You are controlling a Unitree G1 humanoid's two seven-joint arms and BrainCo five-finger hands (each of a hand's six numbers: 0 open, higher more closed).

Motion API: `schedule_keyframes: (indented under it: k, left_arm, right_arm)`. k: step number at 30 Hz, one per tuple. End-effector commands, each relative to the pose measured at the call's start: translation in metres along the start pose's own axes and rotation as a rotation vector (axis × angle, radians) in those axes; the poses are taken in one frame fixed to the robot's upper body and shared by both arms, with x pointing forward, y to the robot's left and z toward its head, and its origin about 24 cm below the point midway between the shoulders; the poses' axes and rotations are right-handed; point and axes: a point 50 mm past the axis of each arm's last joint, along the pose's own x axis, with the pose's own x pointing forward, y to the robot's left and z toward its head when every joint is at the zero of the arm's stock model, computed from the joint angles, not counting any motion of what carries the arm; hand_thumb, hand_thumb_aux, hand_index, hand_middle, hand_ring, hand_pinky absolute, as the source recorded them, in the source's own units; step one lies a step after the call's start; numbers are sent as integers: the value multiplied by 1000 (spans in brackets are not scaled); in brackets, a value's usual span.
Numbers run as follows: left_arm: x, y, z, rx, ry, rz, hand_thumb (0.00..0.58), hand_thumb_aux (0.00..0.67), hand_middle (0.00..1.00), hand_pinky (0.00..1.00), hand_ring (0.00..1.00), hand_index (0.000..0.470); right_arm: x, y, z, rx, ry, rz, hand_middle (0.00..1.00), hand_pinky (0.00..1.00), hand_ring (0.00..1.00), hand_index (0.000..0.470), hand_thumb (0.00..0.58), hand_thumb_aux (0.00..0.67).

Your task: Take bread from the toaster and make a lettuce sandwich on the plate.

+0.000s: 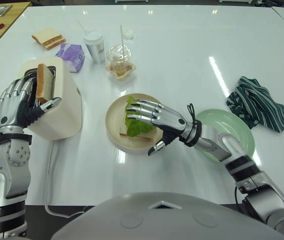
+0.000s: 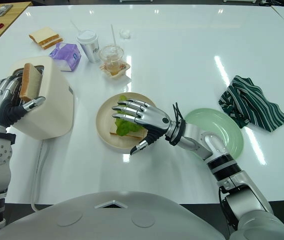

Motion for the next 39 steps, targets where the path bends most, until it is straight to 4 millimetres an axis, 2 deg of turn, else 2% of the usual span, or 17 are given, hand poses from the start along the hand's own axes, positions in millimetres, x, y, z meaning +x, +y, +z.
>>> schedule_keyframes:
  k: [1, 14, 24, 34, 39]
  left_arm:
    - [1, -4, 1, -34, -2, -12, 580, 670, 0, 0, 0, 470]
    - [3, -3, 3, -81, -23, -6, 580, 670, 0, 0, 0, 470]
    - [6, 33, 10, -91, -62, 201, 580, 670, 0, 0, 0, 470]
    - [6, 55, 8, -112, -63, 348, 580, 670, 0, 0, 0, 470]
    - [4, 60, 6, -293, -53, 382, 580, 670, 0, 0, 0, 470]
  right_arm:
    - [-1, 2, -3, -24, 14, 15, 0, 0, 0, 0, 0, 0]
    - [0, 3, -3, -38, 16, 10, 0, 0, 0, 0, 0, 0]
    - [1, 3, -3, -43, 18, 4, 0, 0, 0, 0, 0, 0]
    - [-1, 4, -5, -44, 22, 7, 0, 0, 0, 0, 0, 0]
    - [-2, 4, -5, -45, 22, 7, 0, 0, 0, 0, 0, 0]
